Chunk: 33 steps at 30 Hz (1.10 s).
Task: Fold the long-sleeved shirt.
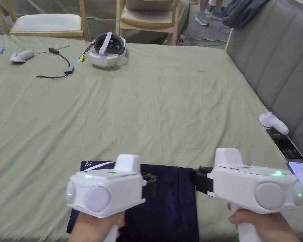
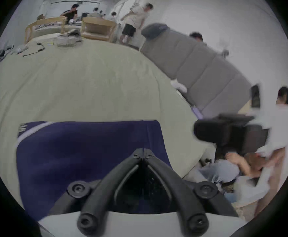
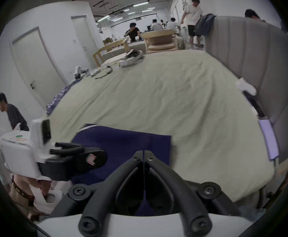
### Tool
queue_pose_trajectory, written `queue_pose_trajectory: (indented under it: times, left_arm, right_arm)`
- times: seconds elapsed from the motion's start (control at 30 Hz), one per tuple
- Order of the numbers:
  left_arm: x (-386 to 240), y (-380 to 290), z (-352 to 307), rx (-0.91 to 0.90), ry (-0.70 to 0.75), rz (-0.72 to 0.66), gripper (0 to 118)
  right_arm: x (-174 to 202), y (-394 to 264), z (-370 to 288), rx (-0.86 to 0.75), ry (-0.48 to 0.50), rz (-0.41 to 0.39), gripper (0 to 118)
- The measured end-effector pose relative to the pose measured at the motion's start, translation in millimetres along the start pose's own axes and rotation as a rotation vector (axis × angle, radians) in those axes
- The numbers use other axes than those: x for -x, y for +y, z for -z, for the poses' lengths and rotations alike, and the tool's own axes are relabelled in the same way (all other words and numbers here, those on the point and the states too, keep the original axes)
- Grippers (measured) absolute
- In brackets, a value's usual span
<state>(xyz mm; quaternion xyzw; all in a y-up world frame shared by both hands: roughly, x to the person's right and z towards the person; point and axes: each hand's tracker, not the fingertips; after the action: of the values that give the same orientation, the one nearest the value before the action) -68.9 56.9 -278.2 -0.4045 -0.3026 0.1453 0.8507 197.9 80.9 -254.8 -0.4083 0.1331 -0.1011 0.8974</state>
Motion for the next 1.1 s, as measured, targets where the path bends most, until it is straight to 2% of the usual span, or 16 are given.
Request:
queue_pose_trajectory:
  times: [0.17, 0.27, 0.3, 0.33, 0.4, 0.43, 0.47, 0.57, 0.8, 0.83, 0.9, 0.93, 0.97, 1.03, 1.07, 1.1]
  left_arm:
    - [48, 12, -61, -0.085, -0.008, -0.169, 4]
    - [75, 11, -82, -0.121, 0.036, -0.197, 5]
    - [86, 10, -86, -0.127, 0.04, -0.214, 11]
    - [97, 8, -92, -0.142, 0.049, -0.261, 36]
    - [118, 5, -95, -0.156, 0.043, -0.353, 98]
    - [128, 3, -96, -0.155, 0.026, -0.388, 110]
    - [140, 1, -105, -0.208, -0.001, -0.395, 107]
    - [162, -4, -96, -0.148, -0.023, -0.504, 109]
    - [156, -33, -53, -0.042, -0.147, -0.667, 108]
    - [220, -43, -32, -0.03, -0.198, -0.722, 108]
    - [231, -48, -11, -0.012, -0.258, -0.799, 108]
    - [173, -51, -9, -0.027, -0.284, -0.804, 108]
    - [152, -52, -3, -0.043, -0.266, -0.757, 107]
    - [125, -52, 8, -0.016, -0.194, -0.674, 103]
    - [154, -34, 5, 0.015, -0.154, -0.637, 103]
    - [167, -24, 3, 0.044, -0.074, -0.613, 84]
  right_arm:
    - [12, -5, 49, 0.087, 0.152, 0.083, 0]
    - [10, -14, 74, 0.158, 0.13, 0.097, 0]
    - [6, -19, 82, 0.182, 0.112, 0.1, 0]
    - [0, -24, 89, 0.218, 0.083, 0.118, 0]
    - [-13, -34, 108, 0.296, 0.062, 0.19, 0]
    - [-19, -40, 113, 0.298, 0.09, 0.229, 0]
    - [-24, -43, 115, 0.276, 0.122, 0.263, 0]
    - [-31, -43, 112, 0.268, 0.147, 0.324, 0]
    - [-30, -42, 118, 0.259, 0.129, 0.295, 0]
    - [-30, -42, 118, 0.256, 0.128, 0.298, 0]
    - [-29, -44, 118, 0.252, 0.129, 0.305, 0]
    - [-29, -45, 118, 0.251, 0.129, 0.31, 0]
    - [-29, -45, 118, 0.251, 0.127, 0.311, 0]
    - [-29, -46, 119, 0.249, 0.126, 0.313, 0]
    - [-24, -49, 111, 0.244, 0.124, 0.315, 0]
    - [-24, -50, 111, 0.242, 0.124, 0.318, 0]
